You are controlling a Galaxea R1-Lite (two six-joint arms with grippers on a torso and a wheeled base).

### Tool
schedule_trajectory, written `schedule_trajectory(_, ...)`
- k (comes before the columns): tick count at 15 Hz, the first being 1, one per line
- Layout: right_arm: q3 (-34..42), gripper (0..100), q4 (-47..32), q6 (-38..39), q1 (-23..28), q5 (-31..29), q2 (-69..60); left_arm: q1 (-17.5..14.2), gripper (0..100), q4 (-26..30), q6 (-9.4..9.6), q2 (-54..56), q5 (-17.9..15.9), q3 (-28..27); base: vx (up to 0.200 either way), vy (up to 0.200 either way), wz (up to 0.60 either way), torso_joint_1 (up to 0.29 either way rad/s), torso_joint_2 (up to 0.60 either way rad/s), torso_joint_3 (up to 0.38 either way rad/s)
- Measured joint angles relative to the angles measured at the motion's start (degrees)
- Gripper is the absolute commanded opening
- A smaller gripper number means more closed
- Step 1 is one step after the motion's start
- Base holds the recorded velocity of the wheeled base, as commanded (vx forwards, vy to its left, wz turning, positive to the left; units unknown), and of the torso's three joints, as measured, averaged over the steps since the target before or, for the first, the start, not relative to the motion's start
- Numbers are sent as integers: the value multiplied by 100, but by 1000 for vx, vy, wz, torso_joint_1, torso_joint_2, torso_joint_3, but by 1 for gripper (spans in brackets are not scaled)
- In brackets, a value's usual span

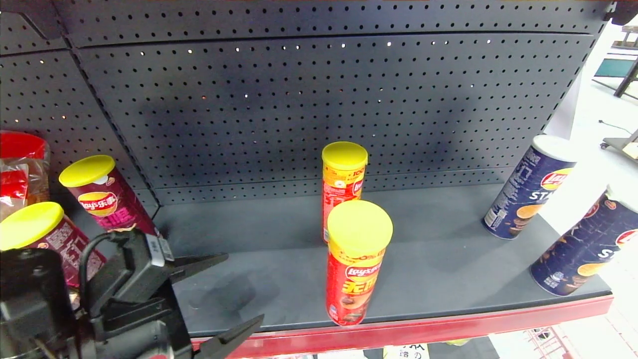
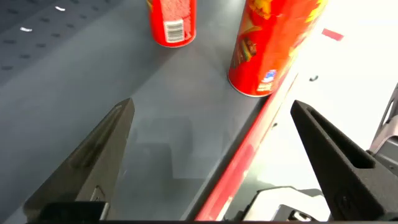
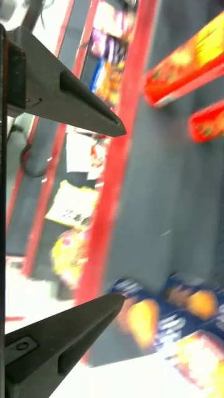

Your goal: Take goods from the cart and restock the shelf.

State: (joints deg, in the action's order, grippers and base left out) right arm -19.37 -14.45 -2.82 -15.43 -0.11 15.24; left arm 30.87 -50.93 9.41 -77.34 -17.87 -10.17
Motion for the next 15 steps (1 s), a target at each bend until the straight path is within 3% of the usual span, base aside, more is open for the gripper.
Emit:
schedule_trajectory(1, 13, 100, -285, -2, 0, -221, -297, -83, 100, 471, 0, 440, 55, -2, 0, 0, 0, 0, 0, 0)
schedule_trajectory(3, 27, 100, -545, -16, 0, -913, -714, -441, 100, 2110, 0, 1519, 165, -210, 0, 0, 0, 0, 0, 0)
schedule_trajectory(6, 49, 100, -575, -30, 0, -1128, -957, -1262, 100, 5582, -33, 3482, 488, -951, 0, 0, 0, 0, 0, 0)
schedule_trajectory(9, 41, 100, -575, -11, 91, -1122, -935, -2233, 100, 8243, -315, 5279, 1252, -1585, 0, 0, 0, 0, 0, 0)
schedule_trajectory(10, 5, 100, -567, 68, 133, -1115, -839, -2592, 100, 8771, -446, 5703, 1451, -1687, 0, 0, 0, 0, 0, 0)
schedule_trajectory(12, -102, 100, -561, 538, 277, -1113, -516, -3212, 100, 9130, -796, 6488, 1664, -1563, 0, 0, 0, 0, 0, 0)
schedule_trajectory(14, -6, 100, -558, 878, 516, -1091, -325, -3434, 100, 8903, -1143, 6905, 1698, -1211, 0, 0, 0, 0, 0, 0)
schedule_trajectory(15, 190, 100, -532, 1067, 636, -1067, -286, -3480, 100, 8410, -1225, 7029, 1659, -1009, 0, 0, 0, 0, 0, 0)
